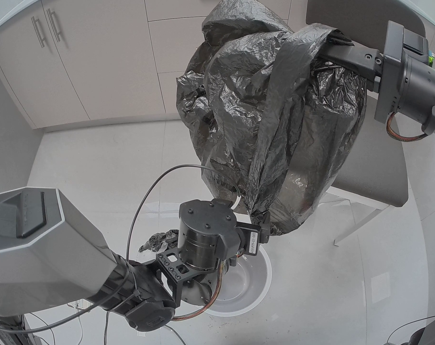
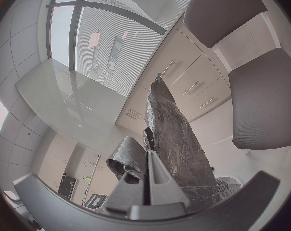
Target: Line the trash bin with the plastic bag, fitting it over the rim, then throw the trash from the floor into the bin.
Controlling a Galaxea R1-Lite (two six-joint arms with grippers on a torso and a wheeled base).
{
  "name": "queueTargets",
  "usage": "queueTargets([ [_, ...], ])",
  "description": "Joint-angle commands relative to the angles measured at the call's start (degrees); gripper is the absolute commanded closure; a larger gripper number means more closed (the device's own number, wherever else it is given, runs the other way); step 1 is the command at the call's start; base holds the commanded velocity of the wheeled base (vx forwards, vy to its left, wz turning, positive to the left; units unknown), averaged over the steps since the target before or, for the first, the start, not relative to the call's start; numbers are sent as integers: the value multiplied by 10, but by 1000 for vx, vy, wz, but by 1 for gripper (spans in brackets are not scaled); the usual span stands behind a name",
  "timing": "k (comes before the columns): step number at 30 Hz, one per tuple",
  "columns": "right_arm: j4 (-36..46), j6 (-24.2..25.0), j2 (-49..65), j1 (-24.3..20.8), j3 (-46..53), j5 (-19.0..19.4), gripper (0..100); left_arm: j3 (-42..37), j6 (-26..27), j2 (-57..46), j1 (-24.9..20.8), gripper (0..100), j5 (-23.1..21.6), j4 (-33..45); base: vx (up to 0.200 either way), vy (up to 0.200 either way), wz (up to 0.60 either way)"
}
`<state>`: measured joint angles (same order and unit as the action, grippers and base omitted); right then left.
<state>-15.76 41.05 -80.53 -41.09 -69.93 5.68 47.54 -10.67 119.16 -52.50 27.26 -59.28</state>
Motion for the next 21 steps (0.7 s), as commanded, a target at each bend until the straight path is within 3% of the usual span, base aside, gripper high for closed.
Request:
queueTargets([
  [1, -1, 0, 3, -1, 1, 1, 100, 5, 10, 9, 1, 0, 2, -4, 0, 0, 0],
  [13, -1, 1, 8, -9, 7, 1, 100, 24, 48, 41, 13, 0, 29, -63, 0, 0, 0],
  [21, -1, 2, 10, -9, 11, 2, 100, 23, 50, 41, 12, 0, 29, -63, 0, 0, 0],
])
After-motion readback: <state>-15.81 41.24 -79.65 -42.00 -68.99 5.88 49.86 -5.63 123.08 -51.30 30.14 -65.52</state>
